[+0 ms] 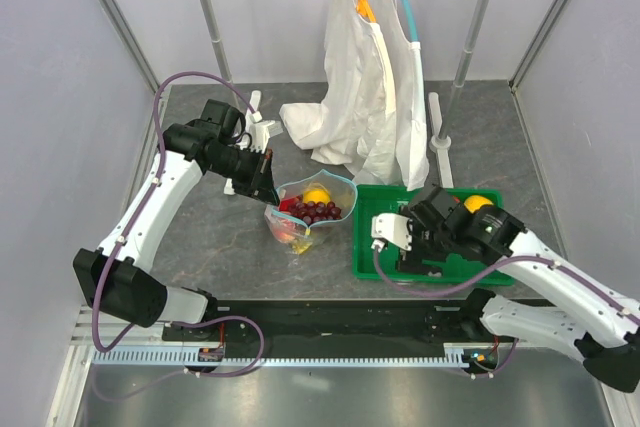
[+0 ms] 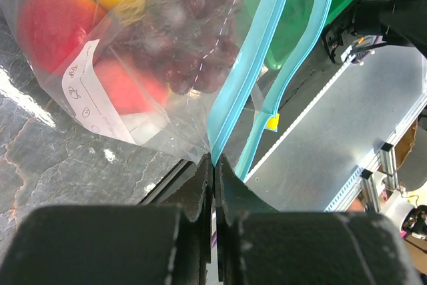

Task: Place the food in the zip-top bag and seal the zipper
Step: Pick up the fake fruit from the bin.

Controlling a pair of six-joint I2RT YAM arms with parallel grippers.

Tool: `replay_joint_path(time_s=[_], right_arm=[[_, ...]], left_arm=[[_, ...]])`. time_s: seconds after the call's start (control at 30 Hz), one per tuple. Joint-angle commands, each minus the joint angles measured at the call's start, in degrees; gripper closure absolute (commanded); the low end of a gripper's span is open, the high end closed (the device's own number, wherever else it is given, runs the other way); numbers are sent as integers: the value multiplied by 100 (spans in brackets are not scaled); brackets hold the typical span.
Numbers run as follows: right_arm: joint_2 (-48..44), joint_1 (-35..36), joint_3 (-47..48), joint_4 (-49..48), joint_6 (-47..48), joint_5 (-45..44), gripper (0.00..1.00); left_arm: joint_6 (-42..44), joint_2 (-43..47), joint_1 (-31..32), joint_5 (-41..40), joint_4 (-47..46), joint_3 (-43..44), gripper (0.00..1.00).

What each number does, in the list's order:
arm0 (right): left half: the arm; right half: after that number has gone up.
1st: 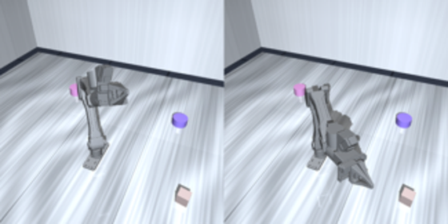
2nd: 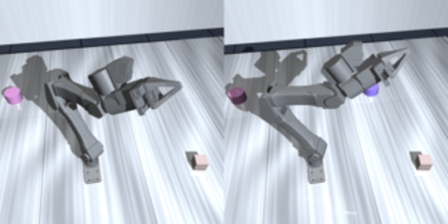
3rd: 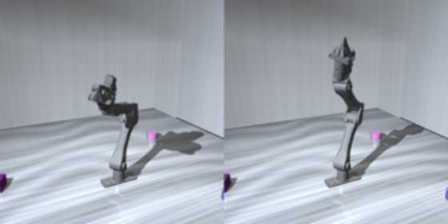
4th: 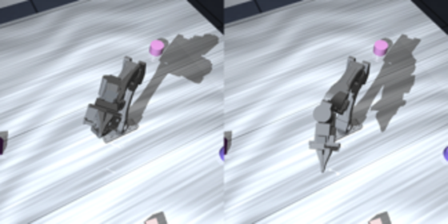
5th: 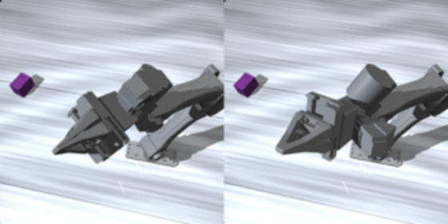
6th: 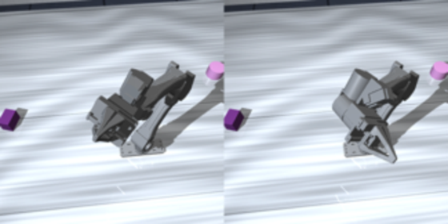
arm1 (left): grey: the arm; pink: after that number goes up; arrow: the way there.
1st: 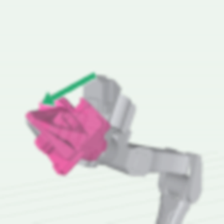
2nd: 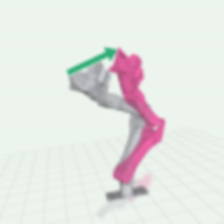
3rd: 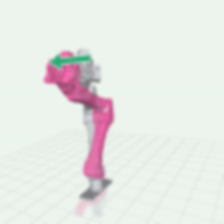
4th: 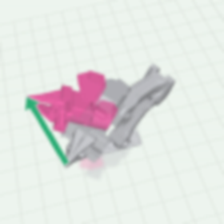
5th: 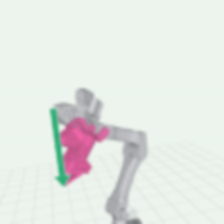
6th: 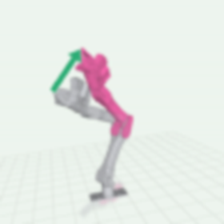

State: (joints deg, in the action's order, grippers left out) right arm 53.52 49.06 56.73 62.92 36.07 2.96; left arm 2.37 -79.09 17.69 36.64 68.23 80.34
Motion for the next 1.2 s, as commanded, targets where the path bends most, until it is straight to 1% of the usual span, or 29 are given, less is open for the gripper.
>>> replay_joint_path(time_s=[0.0, 0.07, 0.1, 0.17, 0.2, 0.27, 0.4, 0.57, 0.87, 0.97, 1.17], right_arm=[[18, -1052, -645, 231, 907, -604, 11], [272, -1528, -777, 108, 1207, -525, 11], [360, -1914, -777, -76, 1348, -499, 11], [659, -2189, -786, -261, 1673, -516, 10], [834, -2442, -786, -471, 1788, -516, 10], [1011, -2602, -777, -692, 2122, -525, 10], [1625, -2656, -734, -1324, 2351, -814, 9], [1978, -2726, -865, -1949, 2737, -1131, 8], [2355, -2928, -1059, -2310, 3002, -1377, 7], [2523, -2998, -1111, -2301, 3037, -1404, 9], [2567, -3025, -1375, -2231, 3151, -1255, 12]], left_arm=[[-35, 7, -29, 256, -2, 219, 98], [-35, 16, -20, 238, -11, 211, 98], [-35, 25, -29, 247, -20, 193, 98], [-26, 43, -20, 247, -29, 176, 98], [-26, 43, -20, 256, -37, 149, 98], [-26, 51, -29, 282, -55, 123, 98], [-26, 60, -20, 282, -55, 96, 98], [17, 104, -29, 221, -64, 44, 98], [44, 78, -20, 168, -37, -18, 98], [35, 43, -29, 185, -29, 17, 98], [35, 25, -29, 150, -29, 35, 98]])
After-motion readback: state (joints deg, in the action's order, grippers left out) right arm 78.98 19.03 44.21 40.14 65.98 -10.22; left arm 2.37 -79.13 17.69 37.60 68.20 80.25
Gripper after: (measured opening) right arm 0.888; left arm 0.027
